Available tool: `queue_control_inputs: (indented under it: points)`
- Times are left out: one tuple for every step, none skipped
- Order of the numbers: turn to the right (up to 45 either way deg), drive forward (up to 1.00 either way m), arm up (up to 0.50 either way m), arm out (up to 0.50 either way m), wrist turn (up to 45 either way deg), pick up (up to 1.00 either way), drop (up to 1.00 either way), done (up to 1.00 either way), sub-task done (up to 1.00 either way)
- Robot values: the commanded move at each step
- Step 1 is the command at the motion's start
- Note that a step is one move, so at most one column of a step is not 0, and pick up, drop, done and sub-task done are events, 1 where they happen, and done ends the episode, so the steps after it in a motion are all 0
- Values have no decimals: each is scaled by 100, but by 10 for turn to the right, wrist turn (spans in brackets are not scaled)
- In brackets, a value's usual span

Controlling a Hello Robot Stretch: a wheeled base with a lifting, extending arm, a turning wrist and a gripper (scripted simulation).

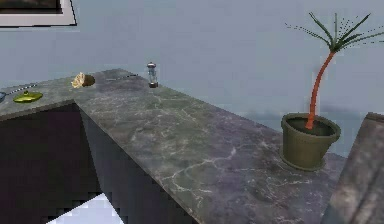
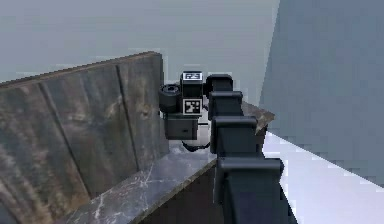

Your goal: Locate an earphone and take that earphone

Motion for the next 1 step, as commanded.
queue_control_inputs:
  points:
    - [0, 0, 0, 0, 120, 0, 0, 0, 0]
